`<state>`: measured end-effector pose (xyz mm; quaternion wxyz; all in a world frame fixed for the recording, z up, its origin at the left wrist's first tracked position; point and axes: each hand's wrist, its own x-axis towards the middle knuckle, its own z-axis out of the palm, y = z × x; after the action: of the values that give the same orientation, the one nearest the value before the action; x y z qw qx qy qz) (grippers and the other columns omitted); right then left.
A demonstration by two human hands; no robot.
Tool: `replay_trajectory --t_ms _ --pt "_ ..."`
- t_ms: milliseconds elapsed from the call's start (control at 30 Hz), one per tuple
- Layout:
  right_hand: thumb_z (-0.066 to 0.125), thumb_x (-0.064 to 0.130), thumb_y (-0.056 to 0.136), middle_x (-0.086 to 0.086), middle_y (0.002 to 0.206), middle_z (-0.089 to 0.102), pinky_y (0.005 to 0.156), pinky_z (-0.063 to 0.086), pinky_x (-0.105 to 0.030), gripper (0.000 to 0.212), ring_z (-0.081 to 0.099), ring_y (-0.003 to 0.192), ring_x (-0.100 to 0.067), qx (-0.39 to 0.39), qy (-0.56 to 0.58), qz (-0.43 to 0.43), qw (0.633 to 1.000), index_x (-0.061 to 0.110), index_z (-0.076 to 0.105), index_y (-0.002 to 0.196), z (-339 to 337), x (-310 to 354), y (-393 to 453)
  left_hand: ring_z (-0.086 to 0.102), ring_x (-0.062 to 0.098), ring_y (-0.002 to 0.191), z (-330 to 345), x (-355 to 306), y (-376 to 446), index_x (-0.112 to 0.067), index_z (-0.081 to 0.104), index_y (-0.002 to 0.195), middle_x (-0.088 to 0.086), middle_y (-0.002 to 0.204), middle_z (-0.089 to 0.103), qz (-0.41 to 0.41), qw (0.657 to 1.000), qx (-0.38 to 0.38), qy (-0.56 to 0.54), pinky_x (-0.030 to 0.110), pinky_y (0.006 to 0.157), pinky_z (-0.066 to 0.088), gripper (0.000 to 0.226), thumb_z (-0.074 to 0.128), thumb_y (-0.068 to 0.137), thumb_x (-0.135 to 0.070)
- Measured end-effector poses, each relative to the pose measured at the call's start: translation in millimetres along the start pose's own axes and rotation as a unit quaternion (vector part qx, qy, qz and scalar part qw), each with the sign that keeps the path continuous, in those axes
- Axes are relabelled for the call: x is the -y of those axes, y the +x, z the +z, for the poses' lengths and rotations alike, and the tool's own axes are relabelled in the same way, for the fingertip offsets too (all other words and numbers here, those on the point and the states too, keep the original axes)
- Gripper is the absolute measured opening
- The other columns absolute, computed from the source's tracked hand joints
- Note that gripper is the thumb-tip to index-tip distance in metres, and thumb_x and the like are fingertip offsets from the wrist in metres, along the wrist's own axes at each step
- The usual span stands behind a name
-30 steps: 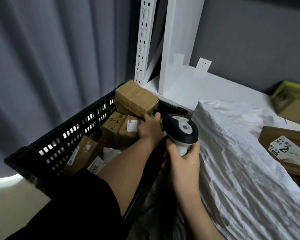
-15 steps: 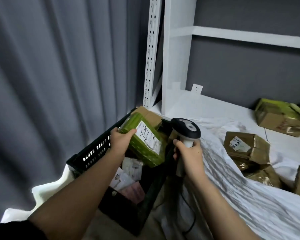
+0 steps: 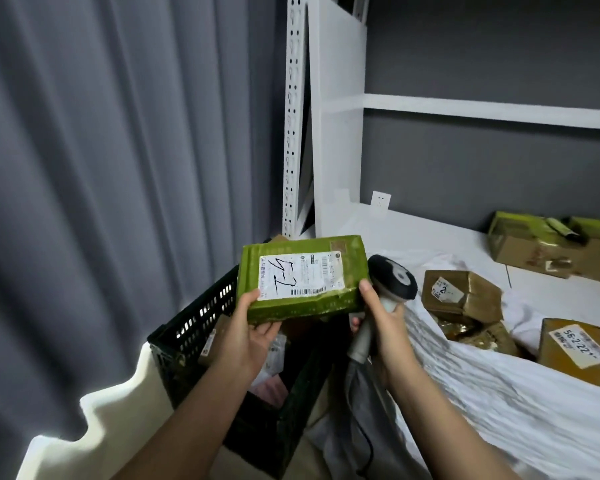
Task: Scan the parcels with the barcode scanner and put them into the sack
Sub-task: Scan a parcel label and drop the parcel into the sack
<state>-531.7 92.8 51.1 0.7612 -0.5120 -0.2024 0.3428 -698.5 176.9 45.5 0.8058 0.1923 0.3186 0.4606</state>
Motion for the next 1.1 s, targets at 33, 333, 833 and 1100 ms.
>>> replay_trajectory --t_ms 33,333,833,1100 --pt "0.088 0.054 0.056 -0.008 0.092 0.067 0.05 0.045 -0.026 0.085 0.054 0.053 -0.013 0.001 0.008 -0.003 1.0 0.01 0.061 0.123 -1 3 3 0.062 0.025 0.106 -2 -1 2 -0.013 0.058 0.115 0.011 0.11 0.067 -0.02 0.999 0.007 0.037 0.04 0.099 0.046 0.028 0.062 0.088 -0.019" --pt "0.079 0.025 0.077 0.0 0.077 0.06 0.048 0.039 -0.021 0.046 0.049 0.05 -0.009 0.098 -0.179 -0.03 0.978 0.005 0.056 0.112 -25 39 16 0.039 0.014 0.129 -27 -29 14 -0.033 0.009 0.152 -0.015 0.141 0.029 0.06 0.848 0.123 0.511 0.03 0.097 0.043 0.124 0.086 0.057 -0.052" --pt "0.064 0.01 0.091 -0.004 0.047 0.047 0.046 0.031 -0.026 0.018 0.038 0.037 -0.016 0.088 -0.188 -0.061 0.976 0.01 0.051 0.078 -18 28 -16 0.066 0.024 0.104 -32 -7 16 -0.015 0.049 0.122 0.006 0.118 0.065 -0.081 0.915 0.07 0.389 0.038 0.072 0.06 0.058 0.08 0.073 -0.016" --pt "0.067 0.023 0.077 -0.006 0.042 0.043 0.038 0.028 -0.024 0.028 0.033 0.032 -0.016 0.176 -0.156 -0.013 0.972 0.008 0.045 0.067 -2 13 -37 0.067 0.023 0.101 -36 12 47 -0.013 0.044 0.129 0.007 0.122 0.063 0.019 0.935 -0.044 0.351 0.04 0.086 0.057 0.072 0.085 0.07 -0.021"
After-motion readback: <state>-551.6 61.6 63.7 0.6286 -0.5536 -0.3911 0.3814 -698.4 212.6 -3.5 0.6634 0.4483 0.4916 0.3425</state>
